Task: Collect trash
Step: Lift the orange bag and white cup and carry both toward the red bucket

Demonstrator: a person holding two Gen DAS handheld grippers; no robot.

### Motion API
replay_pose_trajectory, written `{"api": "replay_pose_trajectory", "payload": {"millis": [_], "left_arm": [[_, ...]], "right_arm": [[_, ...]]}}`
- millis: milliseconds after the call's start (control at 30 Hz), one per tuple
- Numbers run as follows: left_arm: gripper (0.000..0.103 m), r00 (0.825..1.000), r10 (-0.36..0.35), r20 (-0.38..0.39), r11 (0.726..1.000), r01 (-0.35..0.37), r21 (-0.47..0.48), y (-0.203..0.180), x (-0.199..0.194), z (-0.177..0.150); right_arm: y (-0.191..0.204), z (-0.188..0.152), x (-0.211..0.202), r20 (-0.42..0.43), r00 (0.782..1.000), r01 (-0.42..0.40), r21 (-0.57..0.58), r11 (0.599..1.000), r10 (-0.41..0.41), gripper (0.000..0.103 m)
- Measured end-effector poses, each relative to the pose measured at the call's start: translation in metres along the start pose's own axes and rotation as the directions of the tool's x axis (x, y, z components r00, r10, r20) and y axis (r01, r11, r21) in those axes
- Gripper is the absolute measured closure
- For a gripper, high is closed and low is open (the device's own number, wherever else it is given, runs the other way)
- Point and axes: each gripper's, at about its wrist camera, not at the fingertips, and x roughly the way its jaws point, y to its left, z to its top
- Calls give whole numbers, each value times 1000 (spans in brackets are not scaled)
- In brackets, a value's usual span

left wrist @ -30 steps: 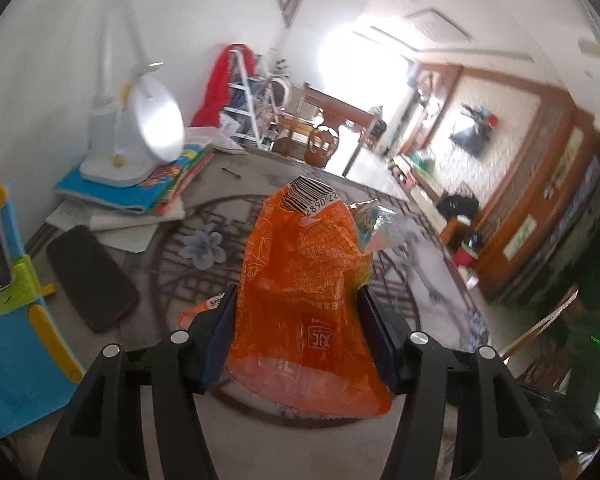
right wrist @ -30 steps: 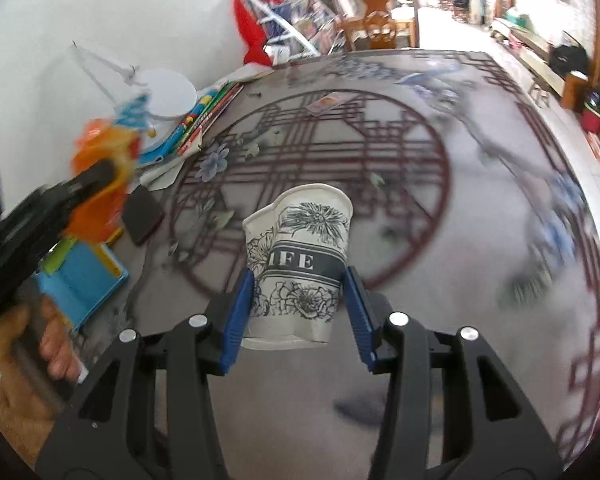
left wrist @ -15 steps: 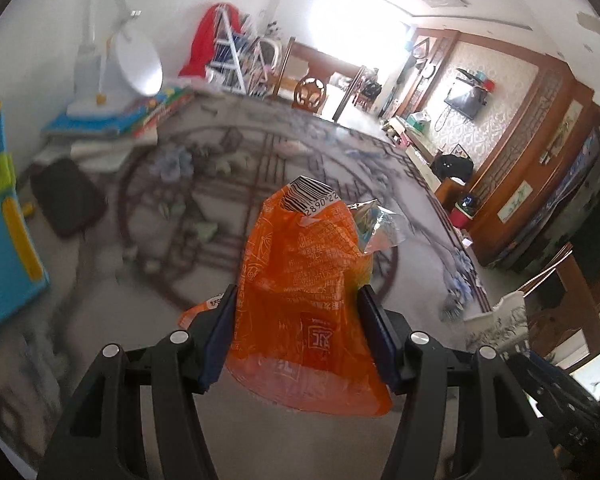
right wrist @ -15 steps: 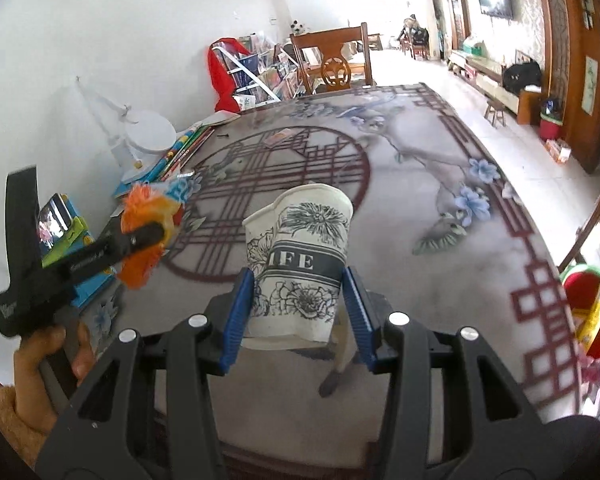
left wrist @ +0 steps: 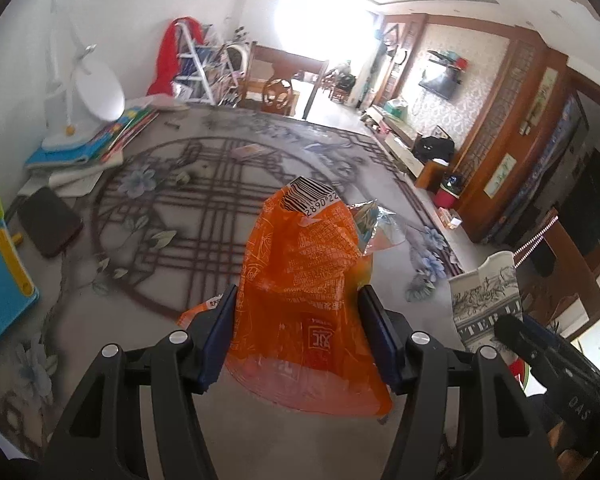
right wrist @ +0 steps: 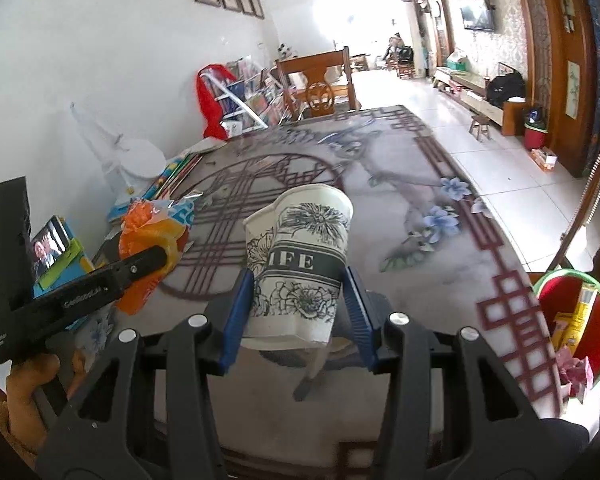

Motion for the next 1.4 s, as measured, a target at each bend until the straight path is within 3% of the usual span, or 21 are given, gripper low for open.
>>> {"api": "replay_pose_trajectory", "payload": {"millis": [767, 1400], "left_arm": [[45, 998, -53, -17, 989, 55, 137, -72, -4, -4], [45, 987, -142, -74, 958, 156, 242, -141, 8, -13]], "right_arm": [[-57, -1, -31, 52, 998, 34, 107, 994, -39, 58], [-91, -6, -54, 94, 992, 61, 168, 984, -78, 58]]}}
